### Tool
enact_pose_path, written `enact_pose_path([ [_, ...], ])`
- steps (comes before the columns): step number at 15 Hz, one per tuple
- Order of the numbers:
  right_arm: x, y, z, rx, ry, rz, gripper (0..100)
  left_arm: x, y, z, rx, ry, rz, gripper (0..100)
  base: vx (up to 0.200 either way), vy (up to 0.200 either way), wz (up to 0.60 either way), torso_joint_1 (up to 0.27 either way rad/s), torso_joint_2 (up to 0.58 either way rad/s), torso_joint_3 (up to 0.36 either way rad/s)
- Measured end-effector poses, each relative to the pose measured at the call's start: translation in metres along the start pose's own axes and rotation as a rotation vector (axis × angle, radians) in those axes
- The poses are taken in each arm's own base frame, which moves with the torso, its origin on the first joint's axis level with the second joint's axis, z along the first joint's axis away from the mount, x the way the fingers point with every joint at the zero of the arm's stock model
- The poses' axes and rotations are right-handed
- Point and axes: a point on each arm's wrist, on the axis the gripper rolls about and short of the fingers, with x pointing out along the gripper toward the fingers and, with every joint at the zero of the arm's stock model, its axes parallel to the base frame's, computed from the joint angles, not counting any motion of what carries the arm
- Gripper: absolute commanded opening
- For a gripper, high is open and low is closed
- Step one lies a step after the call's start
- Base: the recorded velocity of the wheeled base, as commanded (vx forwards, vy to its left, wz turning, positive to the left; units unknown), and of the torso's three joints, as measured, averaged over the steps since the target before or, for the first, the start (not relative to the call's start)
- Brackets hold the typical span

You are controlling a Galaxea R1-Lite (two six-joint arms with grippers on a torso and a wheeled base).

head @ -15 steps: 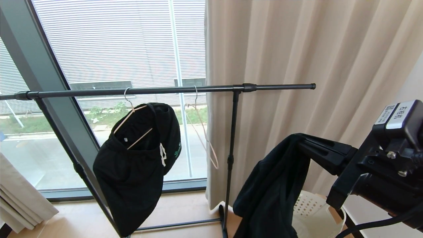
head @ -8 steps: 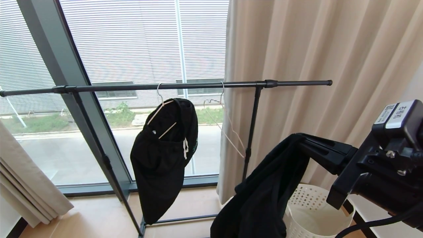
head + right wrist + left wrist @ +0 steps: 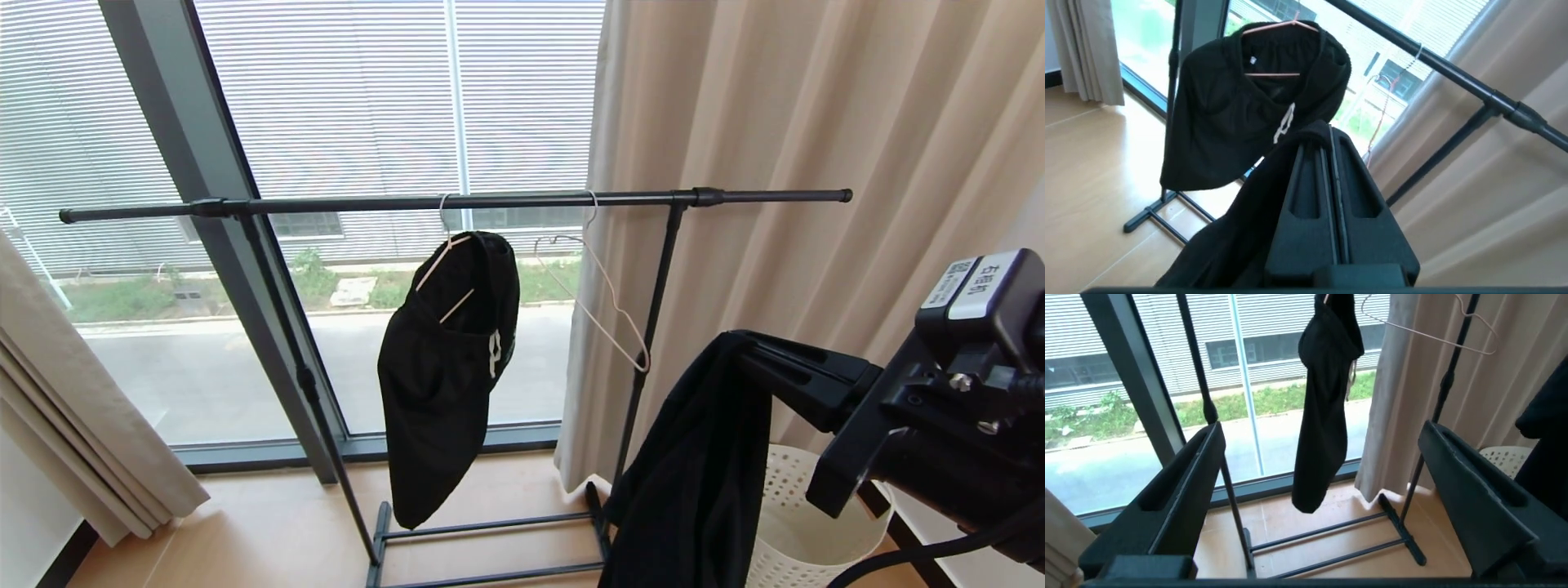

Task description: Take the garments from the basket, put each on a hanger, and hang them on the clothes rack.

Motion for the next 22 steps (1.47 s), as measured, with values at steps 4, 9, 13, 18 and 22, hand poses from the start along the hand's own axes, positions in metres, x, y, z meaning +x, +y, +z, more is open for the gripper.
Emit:
enact_pose_path([
  [4,0.000,0.000,0.000,-0.001,0.001,-0.001,0,0.000,0.000,0.000,0.000,0.000,-0.001,100,0.000,0.000,0.00,0.000,0.00,0.000],
  [9,0.000,0.001,-0.003,-0.004,0.010,0.003,0,0.000,0.000,0.000,0.000,-0.001,0.000,100,0.000,0.000,0.00,0.000,0.00,0.000],
  [13,0.005,0.003,-0.007,-0.011,0.033,0.009,0,0.000,0.000,0.000,0.019,0.000,-0.002,100,0.000,0.000,0.00,0.000,0.00,0.000],
  [18,0.015,0.009,-0.013,-0.024,0.071,0.020,0,0.004,0.000,0.000,0.018,0.060,-0.103,100,0.000,0.000,0.00,0.000,0.00,0.000],
  [22,0.029,0.017,-0.010,0.007,0.079,0.037,0,0.014,0.002,0.000,0.000,0.183,-0.223,100,0.000,0.000,0.00,0.000,0.00,0.000],
])
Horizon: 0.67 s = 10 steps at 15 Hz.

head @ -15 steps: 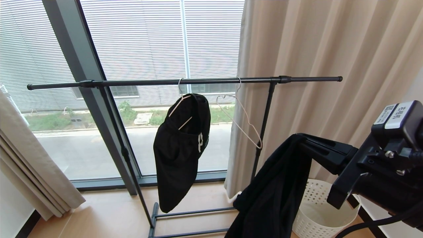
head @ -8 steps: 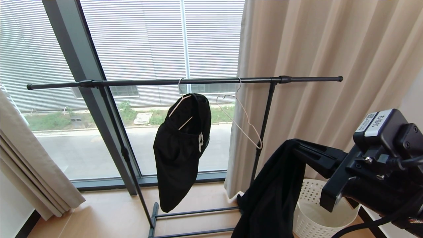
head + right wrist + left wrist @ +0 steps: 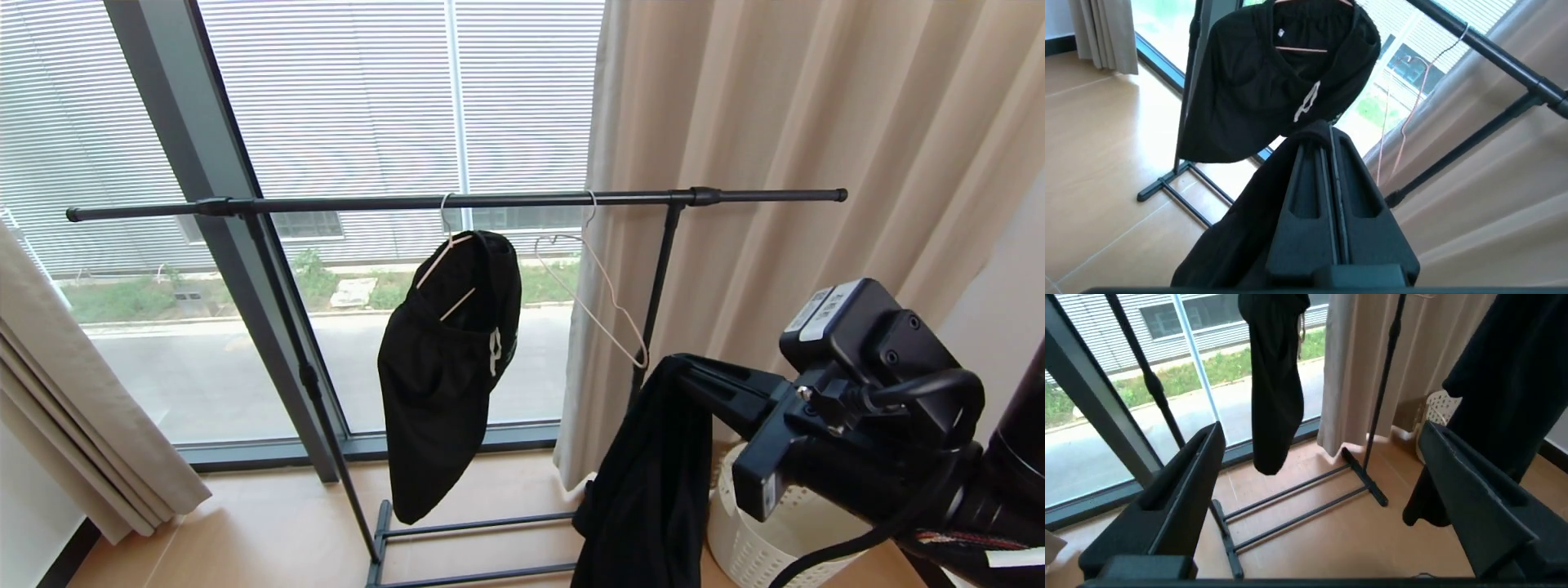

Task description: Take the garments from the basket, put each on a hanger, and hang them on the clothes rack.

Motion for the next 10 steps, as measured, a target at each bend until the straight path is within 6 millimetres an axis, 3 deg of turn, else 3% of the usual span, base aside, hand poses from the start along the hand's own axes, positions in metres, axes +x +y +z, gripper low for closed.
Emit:
enact_pose_path([
  [5,0.031,0.006,0.033,0.166,-0.011,-0.009,0,0.021,0.004,0.002,-0.048,0.254,-0.100,100,0.000,0.000,0.00,0.000,0.00,0.000],
  [8,0.075,0.010,0.059,0.201,0.061,-0.111,0,0.040,0.008,0.008,-0.134,0.435,-0.099,100,0.000,0.000,0.00,0.000,0.00,0.000],
  [10,0.107,0.015,0.056,0.213,0.163,-0.181,0,0.060,0.013,0.024,-0.219,0.514,-0.070,100,0.000,0.000,0.00,0.000,0.00,0.000],
])
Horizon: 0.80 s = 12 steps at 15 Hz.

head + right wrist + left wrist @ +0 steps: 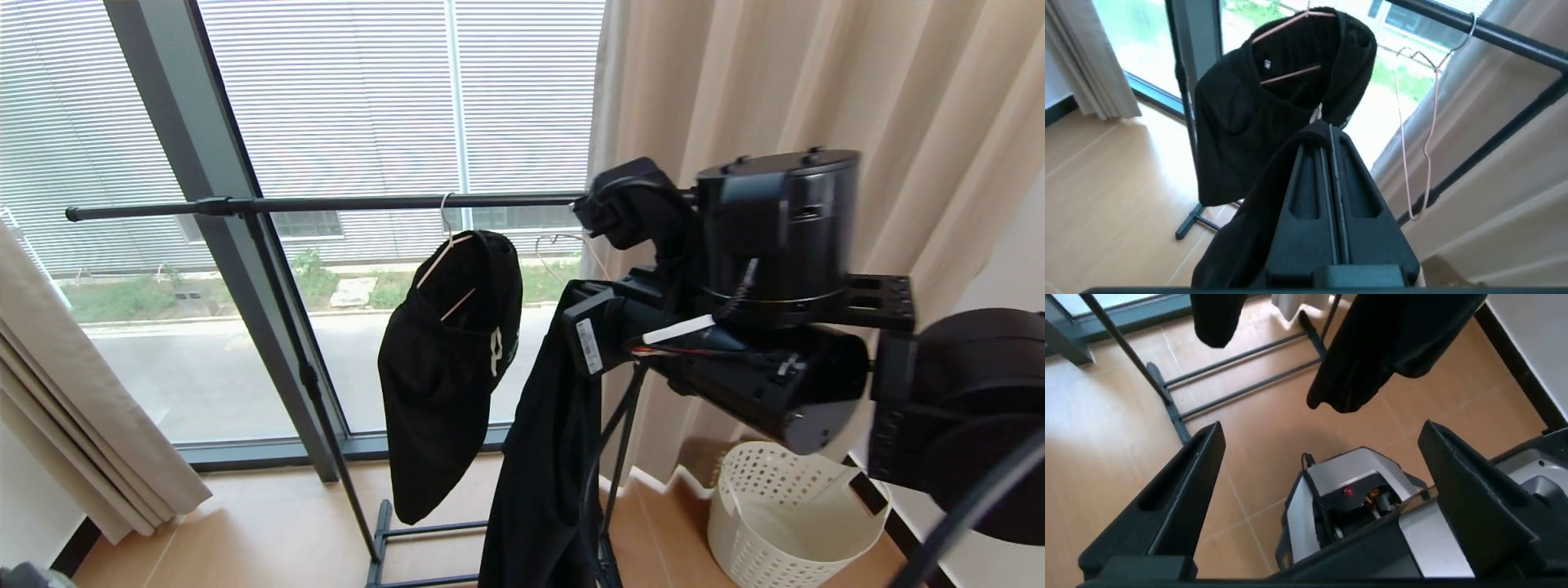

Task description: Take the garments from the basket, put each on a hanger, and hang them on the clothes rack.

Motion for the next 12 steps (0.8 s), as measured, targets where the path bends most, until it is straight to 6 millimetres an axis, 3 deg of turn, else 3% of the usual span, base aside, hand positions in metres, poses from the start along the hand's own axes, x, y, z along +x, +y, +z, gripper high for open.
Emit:
enact_pose_path([
  [4,0.030,0.015,-0.007,0.011,0.036,-0.034,0,0.026,-0.004,0.051,-0.129,0.090,-0.034,100,0.000,0.000,0.00,0.000,0.00,0.000],
  [9,0.028,0.036,-0.012,-0.015,0.042,0.012,0,0.070,-0.021,0.105,-0.174,0.074,-0.043,100,0.000,0.000,0.00,0.000,0.00,0.000],
  [12,0.023,0.045,-0.012,-0.032,0.039,0.038,0,0.097,-0.047,0.126,-0.194,0.030,-0.085,100,0.000,0.000,0.00,0.000,0.00,0.000],
])
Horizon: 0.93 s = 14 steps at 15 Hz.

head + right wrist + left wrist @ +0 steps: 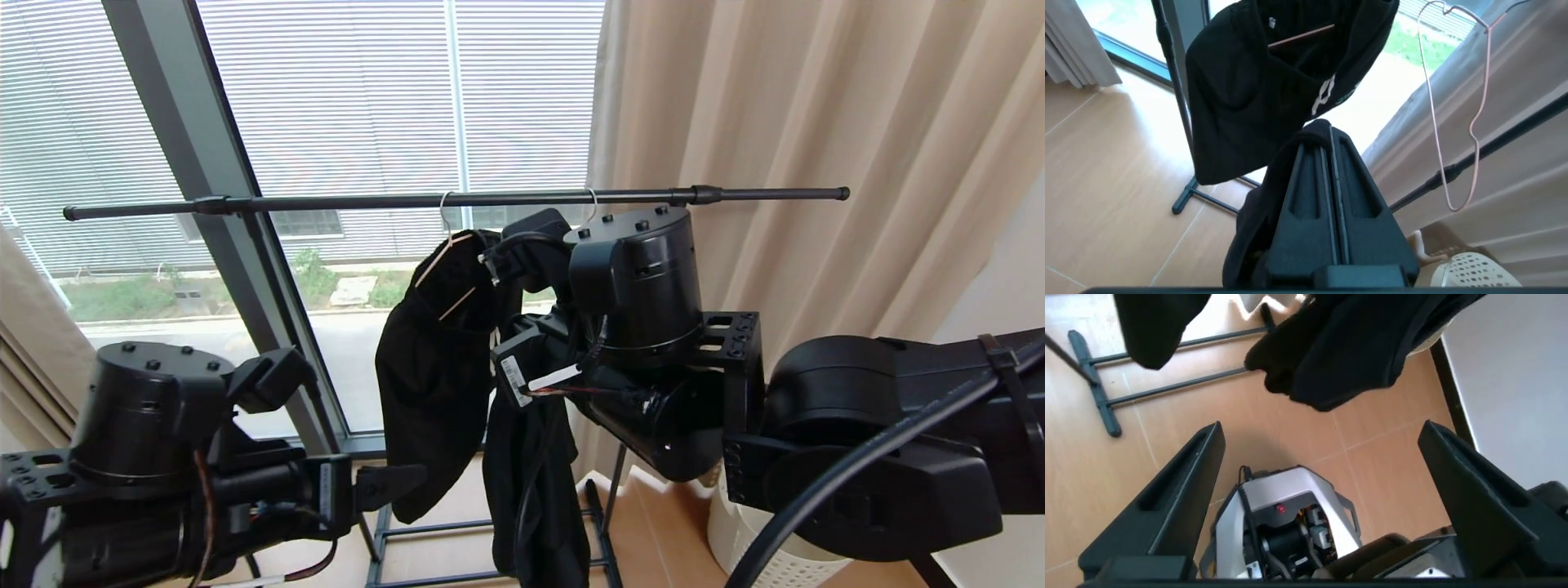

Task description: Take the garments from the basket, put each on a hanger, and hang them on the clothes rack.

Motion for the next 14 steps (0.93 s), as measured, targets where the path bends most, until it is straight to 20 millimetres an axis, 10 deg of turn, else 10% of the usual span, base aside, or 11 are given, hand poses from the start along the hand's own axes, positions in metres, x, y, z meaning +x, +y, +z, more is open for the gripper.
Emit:
enact_pose_path([
  [6,-0.004,0.006,-0.004,-0.008,0.007,-0.014,0,0.052,-0.035,0.008,0.009,0.014,-0.015,100,0.000,0.000,0.00,0.000,0.00,0.000],
  [14,-0.012,0.009,0.000,-0.006,-0.008,-0.092,0,0.104,-0.033,0.009,0.019,0.011,0.171,100,0.000,0.000,0.00,0.000,0.00,0.000],
])
